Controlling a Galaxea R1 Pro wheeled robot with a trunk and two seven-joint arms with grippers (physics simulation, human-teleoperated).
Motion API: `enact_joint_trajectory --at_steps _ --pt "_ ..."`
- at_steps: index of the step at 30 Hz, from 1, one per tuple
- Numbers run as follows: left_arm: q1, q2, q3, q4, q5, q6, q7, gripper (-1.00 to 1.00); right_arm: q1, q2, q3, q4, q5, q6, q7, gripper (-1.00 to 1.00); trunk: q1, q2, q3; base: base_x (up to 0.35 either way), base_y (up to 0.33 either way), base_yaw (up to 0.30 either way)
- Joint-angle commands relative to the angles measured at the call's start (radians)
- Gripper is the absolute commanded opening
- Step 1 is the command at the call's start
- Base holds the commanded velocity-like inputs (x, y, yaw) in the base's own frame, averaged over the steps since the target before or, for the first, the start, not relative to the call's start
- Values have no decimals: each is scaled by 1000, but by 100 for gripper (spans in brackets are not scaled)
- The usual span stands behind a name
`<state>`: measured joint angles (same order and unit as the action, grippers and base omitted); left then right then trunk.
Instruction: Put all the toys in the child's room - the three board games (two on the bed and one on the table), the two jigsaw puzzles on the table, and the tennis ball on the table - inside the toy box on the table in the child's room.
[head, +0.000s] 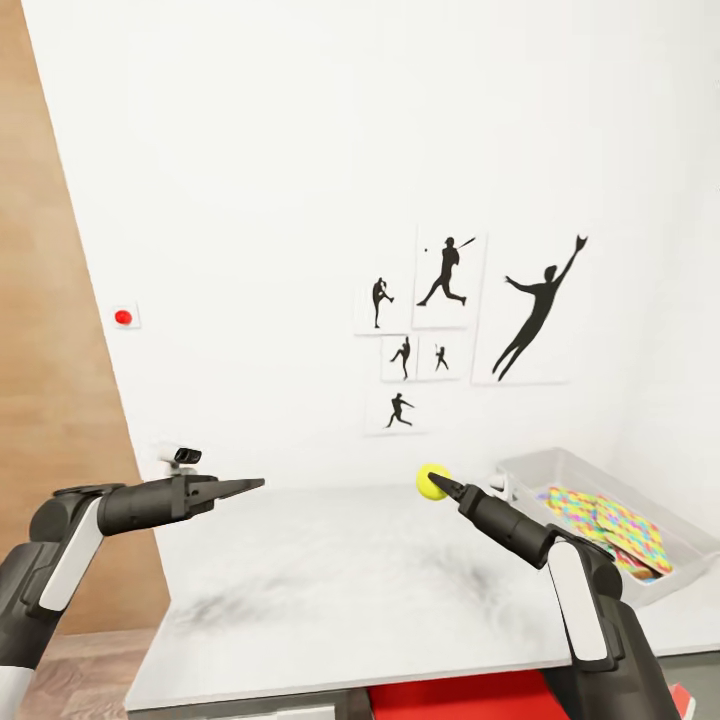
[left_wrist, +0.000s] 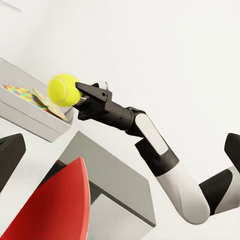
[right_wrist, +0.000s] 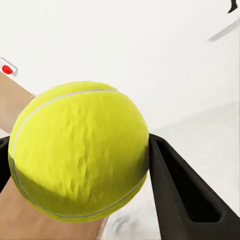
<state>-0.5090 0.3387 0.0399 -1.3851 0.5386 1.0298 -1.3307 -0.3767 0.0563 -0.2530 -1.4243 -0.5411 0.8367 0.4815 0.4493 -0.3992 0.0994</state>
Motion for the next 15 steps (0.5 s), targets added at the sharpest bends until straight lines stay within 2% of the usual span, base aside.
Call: enact_joint_trajectory --at_steps 1,7,15 --pt "0 0 0 0 3 9 -1 100 0 1 -3 0 -3 8 2 -100 1 -1 -1 155 -129 -54" --pt "0 0 0 0 3 9 -1 100 -1 1 -3 1 -3 9 0 -100 1 -1 -4 78 -81 -138" --pt "0 0 1 0 3 9 -1 100 -1 1 -3 1 -3 8 0 -100 1 -1 -11 5 -7 -218"
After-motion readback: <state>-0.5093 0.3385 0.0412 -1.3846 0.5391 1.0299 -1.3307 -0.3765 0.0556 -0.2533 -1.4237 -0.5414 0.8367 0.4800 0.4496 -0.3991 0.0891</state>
